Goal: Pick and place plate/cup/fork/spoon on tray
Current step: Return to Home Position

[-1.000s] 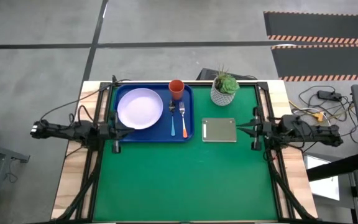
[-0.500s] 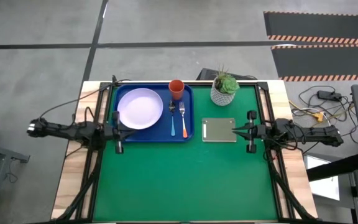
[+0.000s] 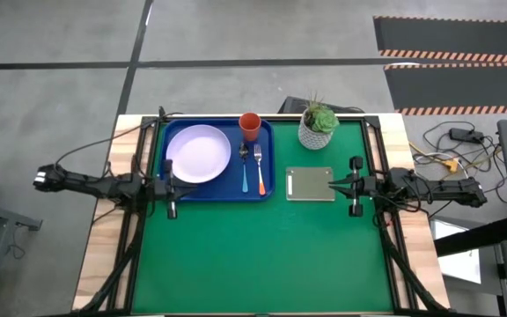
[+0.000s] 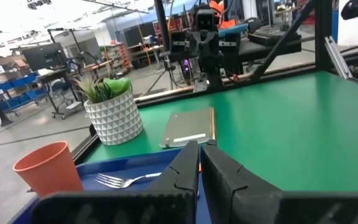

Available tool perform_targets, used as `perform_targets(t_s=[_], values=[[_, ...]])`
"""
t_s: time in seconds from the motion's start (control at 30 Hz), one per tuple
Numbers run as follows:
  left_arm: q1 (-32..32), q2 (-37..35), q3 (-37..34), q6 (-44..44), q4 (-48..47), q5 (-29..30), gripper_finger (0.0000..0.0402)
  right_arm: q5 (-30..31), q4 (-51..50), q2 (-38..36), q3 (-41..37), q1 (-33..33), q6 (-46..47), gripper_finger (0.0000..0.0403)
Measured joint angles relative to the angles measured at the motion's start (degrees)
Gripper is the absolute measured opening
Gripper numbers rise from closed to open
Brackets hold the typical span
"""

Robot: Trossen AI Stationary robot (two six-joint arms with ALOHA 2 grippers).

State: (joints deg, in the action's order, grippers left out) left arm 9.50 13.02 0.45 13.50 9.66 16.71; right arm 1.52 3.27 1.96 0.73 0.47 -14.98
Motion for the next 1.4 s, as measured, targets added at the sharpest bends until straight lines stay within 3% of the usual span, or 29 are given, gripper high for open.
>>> perform_targets(t_s=[1.4], values=[[0.00, 11.31, -0.09, 0.02, 0.10, -0.02, 0.0000, 0.04, -0.02, 0.00, -0.02, -0.02, -0.02, 0.0027]])
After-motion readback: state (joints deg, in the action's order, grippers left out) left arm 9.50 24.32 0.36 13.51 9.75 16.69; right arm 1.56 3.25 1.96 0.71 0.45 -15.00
